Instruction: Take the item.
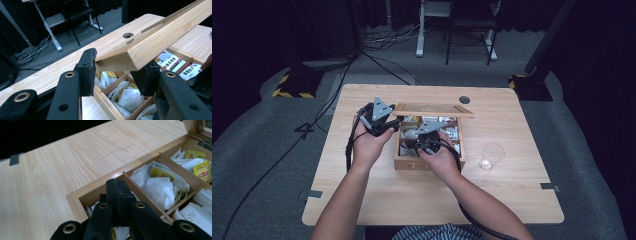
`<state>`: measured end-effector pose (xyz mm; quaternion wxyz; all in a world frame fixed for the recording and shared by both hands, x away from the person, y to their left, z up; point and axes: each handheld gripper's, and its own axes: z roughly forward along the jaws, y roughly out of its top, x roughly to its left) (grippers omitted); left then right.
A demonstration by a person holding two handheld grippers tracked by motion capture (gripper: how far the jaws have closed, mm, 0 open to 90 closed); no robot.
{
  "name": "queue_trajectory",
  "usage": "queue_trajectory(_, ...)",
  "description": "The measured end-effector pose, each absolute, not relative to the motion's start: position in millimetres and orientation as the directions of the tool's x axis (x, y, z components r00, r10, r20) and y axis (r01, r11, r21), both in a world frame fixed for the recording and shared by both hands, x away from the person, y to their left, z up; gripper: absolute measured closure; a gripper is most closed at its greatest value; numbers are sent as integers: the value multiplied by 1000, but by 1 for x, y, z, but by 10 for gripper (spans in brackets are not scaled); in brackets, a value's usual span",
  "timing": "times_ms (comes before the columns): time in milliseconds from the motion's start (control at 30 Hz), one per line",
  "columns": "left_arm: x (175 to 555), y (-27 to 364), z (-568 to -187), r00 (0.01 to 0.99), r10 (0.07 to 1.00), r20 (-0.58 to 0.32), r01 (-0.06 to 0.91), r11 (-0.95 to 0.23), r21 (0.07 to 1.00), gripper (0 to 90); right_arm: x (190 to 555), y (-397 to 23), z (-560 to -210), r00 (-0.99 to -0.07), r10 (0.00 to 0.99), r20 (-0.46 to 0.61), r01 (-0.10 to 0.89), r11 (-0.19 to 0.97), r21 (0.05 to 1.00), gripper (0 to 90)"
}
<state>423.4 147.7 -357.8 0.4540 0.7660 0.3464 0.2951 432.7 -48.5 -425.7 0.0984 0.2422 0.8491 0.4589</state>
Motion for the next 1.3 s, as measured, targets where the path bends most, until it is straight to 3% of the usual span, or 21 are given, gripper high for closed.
queue_trajectory(733, 425, 148, -356, 589, 796, 142, 265, -356, 896, 560, 413, -81, -391, -864, 492, 107, 310, 353, 883, 900)
queue_trajectory(1300, 425, 148, -356, 588, 796, 143, 266, -358, 895, 560, 396, -135, -365, -837, 537, 100, 295, 290, 910, 900)
